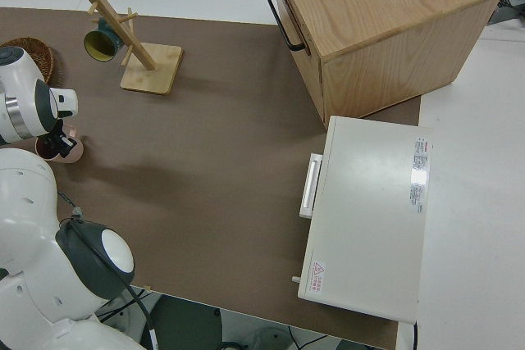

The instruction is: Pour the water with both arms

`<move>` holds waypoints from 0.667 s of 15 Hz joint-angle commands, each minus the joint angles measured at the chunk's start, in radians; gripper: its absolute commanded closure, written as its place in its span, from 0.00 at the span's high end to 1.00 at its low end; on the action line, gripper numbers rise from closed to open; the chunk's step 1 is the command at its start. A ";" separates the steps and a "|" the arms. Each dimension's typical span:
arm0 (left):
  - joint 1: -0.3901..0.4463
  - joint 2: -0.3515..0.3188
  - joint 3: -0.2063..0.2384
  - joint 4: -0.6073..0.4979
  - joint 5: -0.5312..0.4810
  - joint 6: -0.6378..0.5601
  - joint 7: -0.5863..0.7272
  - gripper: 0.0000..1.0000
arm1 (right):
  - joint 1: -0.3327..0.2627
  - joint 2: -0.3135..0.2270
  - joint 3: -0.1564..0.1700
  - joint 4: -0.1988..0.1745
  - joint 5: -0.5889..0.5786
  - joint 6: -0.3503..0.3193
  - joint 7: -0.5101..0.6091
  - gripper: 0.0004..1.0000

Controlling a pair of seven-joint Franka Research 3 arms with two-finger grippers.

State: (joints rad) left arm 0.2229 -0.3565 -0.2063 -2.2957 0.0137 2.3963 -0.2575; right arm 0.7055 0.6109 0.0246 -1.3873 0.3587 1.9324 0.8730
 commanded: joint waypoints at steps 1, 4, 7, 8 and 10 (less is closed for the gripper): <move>-0.023 -0.062 0.010 -0.030 -0.001 -0.016 -0.028 0.00 | 0.000 0.017 -0.005 0.025 0.023 0.013 0.014 0.69; -0.025 -0.062 0.010 -0.040 -0.001 -0.014 -0.028 0.00 | 0.011 0.017 -0.005 0.025 0.008 0.048 0.006 0.99; -0.039 -0.064 0.010 -0.047 -0.003 -0.016 -0.028 0.00 | 0.014 0.013 -0.009 0.051 -0.012 0.031 0.006 0.99; -0.045 -0.065 0.010 -0.053 -0.003 -0.017 -0.028 0.00 | 0.014 0.006 -0.014 0.060 -0.026 0.017 0.011 0.99; -0.056 -0.073 0.010 -0.070 -0.003 -0.026 -0.023 0.00 | 0.006 -0.005 -0.023 0.079 -0.033 -0.030 0.014 0.99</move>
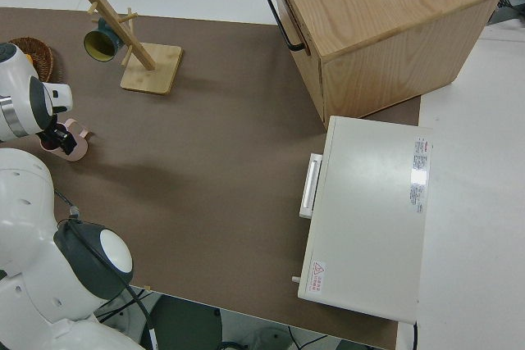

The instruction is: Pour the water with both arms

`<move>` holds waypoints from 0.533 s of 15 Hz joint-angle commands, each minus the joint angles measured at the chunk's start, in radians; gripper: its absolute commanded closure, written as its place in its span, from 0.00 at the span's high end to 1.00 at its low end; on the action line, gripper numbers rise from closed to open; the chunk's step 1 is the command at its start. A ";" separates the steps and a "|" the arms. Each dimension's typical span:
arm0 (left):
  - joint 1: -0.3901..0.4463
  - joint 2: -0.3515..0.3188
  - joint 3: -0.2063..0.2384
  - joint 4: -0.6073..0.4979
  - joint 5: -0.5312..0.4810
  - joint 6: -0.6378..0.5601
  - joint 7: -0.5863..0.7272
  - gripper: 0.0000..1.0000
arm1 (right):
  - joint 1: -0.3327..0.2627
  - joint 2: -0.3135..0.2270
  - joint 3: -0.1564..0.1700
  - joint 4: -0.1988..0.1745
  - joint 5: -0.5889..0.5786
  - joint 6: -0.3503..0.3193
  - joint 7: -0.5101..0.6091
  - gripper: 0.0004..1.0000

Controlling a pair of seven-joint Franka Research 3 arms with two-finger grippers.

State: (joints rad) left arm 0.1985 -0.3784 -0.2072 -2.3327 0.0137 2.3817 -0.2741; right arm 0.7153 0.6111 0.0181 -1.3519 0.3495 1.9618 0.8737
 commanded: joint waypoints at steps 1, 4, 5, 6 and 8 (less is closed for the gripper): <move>-0.050 -0.057 0.012 -0.039 -0.006 -0.019 -0.007 0.00 | -0.011 -0.029 -0.023 0.043 -0.027 -0.092 0.014 0.99; -0.102 -0.080 0.014 -0.045 -0.023 -0.096 0.004 0.00 | -0.014 -0.112 -0.075 0.043 -0.090 -0.184 0.002 0.99; -0.119 -0.091 0.018 -0.048 -0.023 -0.126 0.010 0.00 | -0.017 -0.138 -0.090 0.043 -0.105 -0.210 -0.008 0.99; -0.137 -0.100 0.025 -0.054 -0.027 -0.150 0.016 0.00 | -0.029 -0.172 -0.102 0.043 -0.121 -0.231 -0.034 0.99; -0.166 -0.129 0.029 -0.079 -0.053 -0.162 0.016 0.00 | -0.068 -0.220 -0.119 0.043 -0.155 -0.308 -0.126 0.99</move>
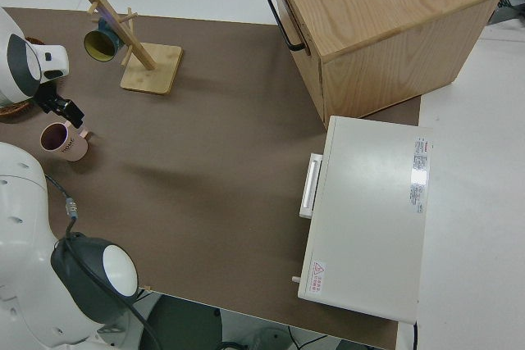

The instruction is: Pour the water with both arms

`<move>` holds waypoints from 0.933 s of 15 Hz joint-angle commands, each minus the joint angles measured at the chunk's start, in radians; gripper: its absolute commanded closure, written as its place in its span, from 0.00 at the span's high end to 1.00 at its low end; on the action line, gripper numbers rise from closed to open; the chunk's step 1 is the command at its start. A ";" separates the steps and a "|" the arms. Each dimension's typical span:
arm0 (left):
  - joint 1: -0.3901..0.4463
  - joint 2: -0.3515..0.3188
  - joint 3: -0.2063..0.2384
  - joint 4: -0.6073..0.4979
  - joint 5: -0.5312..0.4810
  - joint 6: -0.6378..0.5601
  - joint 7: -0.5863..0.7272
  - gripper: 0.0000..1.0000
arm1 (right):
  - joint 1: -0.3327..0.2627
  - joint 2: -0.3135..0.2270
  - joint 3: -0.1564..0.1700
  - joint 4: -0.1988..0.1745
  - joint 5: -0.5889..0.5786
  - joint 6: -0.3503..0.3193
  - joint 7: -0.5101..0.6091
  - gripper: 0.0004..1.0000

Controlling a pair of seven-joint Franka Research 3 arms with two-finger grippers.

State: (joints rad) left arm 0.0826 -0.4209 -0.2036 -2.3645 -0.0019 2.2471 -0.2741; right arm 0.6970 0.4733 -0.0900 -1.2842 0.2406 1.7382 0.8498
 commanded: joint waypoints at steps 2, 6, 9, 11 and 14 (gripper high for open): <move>-0.075 -0.124 0.024 -0.087 -0.055 -0.027 0.016 0.00 | -0.111 -0.120 -0.011 -0.024 -0.092 -0.150 -0.223 0.99; -0.144 -0.219 0.024 -0.196 -0.101 -0.026 0.016 0.00 | -0.194 -0.162 -0.011 -0.024 -0.210 -0.209 -0.490 0.99; -0.185 -0.219 0.009 -0.203 -0.116 -0.029 0.000 0.00 | -0.278 -0.191 -0.011 -0.024 -0.225 -0.238 -0.633 0.99; -0.223 -0.219 0.007 -0.217 -0.122 -0.029 -0.004 0.00 | -0.333 -0.223 -0.010 -0.029 -0.254 -0.249 -0.734 0.99; -0.279 -0.204 0.006 -0.236 -0.127 -0.031 -0.004 0.00 | -0.421 -0.249 -0.008 -0.029 -0.256 -0.269 -0.828 0.99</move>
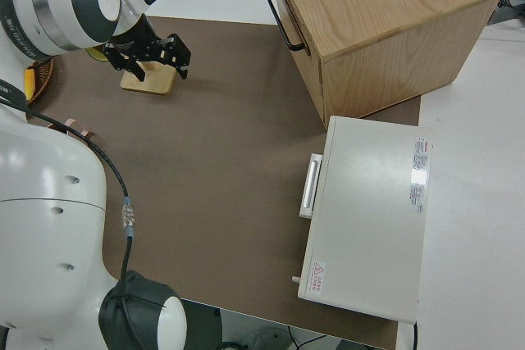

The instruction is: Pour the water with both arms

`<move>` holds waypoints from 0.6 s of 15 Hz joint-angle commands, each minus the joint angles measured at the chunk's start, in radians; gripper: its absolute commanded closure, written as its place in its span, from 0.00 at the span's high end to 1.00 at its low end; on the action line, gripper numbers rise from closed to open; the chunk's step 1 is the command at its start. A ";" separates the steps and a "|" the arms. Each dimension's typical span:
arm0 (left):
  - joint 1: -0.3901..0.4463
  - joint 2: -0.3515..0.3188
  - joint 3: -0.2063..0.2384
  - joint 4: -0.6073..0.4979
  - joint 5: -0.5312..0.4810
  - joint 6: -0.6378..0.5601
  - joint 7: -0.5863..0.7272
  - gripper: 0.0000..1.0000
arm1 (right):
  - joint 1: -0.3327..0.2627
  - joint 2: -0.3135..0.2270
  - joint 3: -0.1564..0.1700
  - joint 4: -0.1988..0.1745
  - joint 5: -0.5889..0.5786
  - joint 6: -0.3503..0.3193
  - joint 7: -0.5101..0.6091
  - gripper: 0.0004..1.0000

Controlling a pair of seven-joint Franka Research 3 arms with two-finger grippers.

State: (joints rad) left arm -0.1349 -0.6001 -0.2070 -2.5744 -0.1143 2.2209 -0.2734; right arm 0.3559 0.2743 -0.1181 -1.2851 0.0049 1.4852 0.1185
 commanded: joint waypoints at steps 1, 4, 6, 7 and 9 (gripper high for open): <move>-0.075 -0.014 0.009 -0.027 -0.015 -0.004 -0.004 0.00 | -0.103 -0.053 0.020 -0.028 -0.020 -0.016 -0.120 0.99; -0.104 0.031 0.002 -0.026 -0.015 -0.004 -0.007 0.00 | -0.169 -0.078 0.020 -0.031 -0.020 -0.017 -0.198 0.99; -0.100 0.063 -0.021 -0.023 -0.015 -0.004 -0.013 0.00 | -0.211 -0.087 0.020 -0.034 -0.019 -0.029 -0.236 0.99; -0.100 0.086 -0.023 -0.018 -0.013 -0.004 -0.015 0.00 | -0.228 -0.095 0.020 -0.034 -0.019 -0.039 -0.253 0.99; -0.101 0.123 -0.023 -0.009 -0.011 -0.003 -0.015 0.00 | -0.259 -0.107 0.021 -0.039 -0.016 -0.052 -0.290 0.99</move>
State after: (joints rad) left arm -0.2243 -0.5224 -0.2327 -2.6103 -0.1190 2.2206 -0.2749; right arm 0.1492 0.2095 -0.1172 -1.2866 0.0034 1.4516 -0.1067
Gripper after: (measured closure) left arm 0.352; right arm 0.009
